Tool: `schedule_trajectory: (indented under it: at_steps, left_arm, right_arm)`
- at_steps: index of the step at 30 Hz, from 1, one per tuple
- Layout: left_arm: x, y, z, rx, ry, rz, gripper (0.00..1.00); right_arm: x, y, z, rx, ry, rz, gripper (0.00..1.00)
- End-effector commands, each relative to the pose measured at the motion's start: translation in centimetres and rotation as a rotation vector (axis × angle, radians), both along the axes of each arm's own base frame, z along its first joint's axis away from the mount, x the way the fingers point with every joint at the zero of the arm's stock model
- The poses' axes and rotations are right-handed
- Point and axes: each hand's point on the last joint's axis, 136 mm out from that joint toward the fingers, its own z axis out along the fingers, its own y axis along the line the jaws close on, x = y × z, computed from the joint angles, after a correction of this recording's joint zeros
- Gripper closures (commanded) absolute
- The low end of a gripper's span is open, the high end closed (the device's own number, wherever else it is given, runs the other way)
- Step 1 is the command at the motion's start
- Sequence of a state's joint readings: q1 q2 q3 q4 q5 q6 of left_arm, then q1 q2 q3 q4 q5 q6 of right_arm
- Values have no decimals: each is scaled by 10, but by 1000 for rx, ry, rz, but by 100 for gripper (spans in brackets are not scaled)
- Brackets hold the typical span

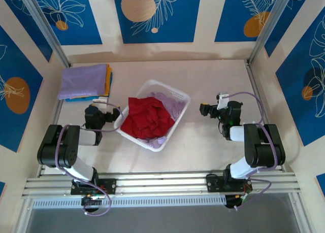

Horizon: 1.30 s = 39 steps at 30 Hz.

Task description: Fold and stack the t-shirts

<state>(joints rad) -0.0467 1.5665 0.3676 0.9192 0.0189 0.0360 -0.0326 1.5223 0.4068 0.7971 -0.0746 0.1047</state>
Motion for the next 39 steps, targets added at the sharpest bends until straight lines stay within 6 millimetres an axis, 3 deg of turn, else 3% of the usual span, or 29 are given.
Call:
schedule_trajectory:
  at_steps: [1,31,34,39]
  left_arm:
    - [4,0,8,1,-23,-11,0]
    - [4,0,8,1,-22,-11,1]
    - [1,10,21,-2,-40,53,1]
    - [-6,25,65,17,44,137,1]
  right_arm:
    - [4,-3,6,-22,-28,-10,1]
    - [4,-6,11,-26,-34,-28,1]
    - [-3,-7,32,-57,-40,-79,1]
    - [-30,1,57,-94,93,-162,1]
